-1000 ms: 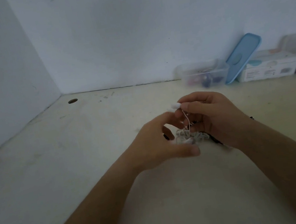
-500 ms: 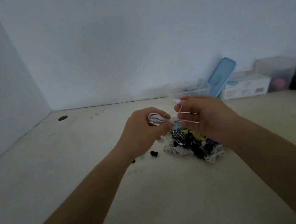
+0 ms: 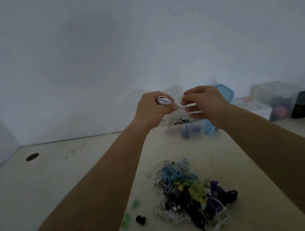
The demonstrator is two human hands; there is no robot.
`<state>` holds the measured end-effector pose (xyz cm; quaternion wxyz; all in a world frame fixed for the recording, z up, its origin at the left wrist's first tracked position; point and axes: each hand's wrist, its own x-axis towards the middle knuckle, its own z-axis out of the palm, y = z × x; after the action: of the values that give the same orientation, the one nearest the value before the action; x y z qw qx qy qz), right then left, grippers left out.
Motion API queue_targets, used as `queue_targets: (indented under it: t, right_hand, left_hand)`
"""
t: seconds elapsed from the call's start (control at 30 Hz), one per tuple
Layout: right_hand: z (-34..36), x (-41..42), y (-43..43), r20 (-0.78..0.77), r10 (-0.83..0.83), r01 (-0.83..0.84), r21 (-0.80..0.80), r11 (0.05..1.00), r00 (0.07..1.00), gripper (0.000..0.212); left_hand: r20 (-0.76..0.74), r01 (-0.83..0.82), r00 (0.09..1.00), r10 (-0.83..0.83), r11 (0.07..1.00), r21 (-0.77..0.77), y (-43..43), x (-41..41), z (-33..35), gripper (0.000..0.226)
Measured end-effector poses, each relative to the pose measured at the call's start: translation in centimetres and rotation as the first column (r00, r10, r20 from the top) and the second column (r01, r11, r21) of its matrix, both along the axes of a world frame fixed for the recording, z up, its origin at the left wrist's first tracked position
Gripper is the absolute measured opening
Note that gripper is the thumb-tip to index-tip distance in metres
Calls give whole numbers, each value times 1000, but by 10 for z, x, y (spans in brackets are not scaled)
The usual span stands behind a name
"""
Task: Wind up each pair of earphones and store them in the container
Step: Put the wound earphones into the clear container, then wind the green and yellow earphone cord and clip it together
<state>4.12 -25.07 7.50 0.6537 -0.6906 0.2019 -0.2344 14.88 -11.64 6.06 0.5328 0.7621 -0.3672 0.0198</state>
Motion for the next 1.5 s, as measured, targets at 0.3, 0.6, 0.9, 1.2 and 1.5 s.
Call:
queue_targets:
  t: [0.3,0.6,0.9,1.2,1.5]
  right_hand:
    - [-35,66,-52,-188,-130,50,-379,924,974,21]
    - [-35,9,-20,-143,-48,-9,-375,927,989,17]
    - [-53,-71,40,-377,223,-403,-512,759,899,12]
    - [-60,-104,58,-561,148,-562,-698,444,814,23]
    - [-30,-110,64,-179,322,-368,-451,813,930,13]
  left_hand:
    - [97,-67,995,30,913,403,-45,58,-32,52]
    - [152,-98,987,47,934,344,30,5,-31,15]
    - [127,-13,990,-56,872,488,83,-81,-62,4]
    - [97,-43,995,7,926,376,103,-121,-77,11]
    - [112,-155,984,138,974,163,120,-125,-68,12]
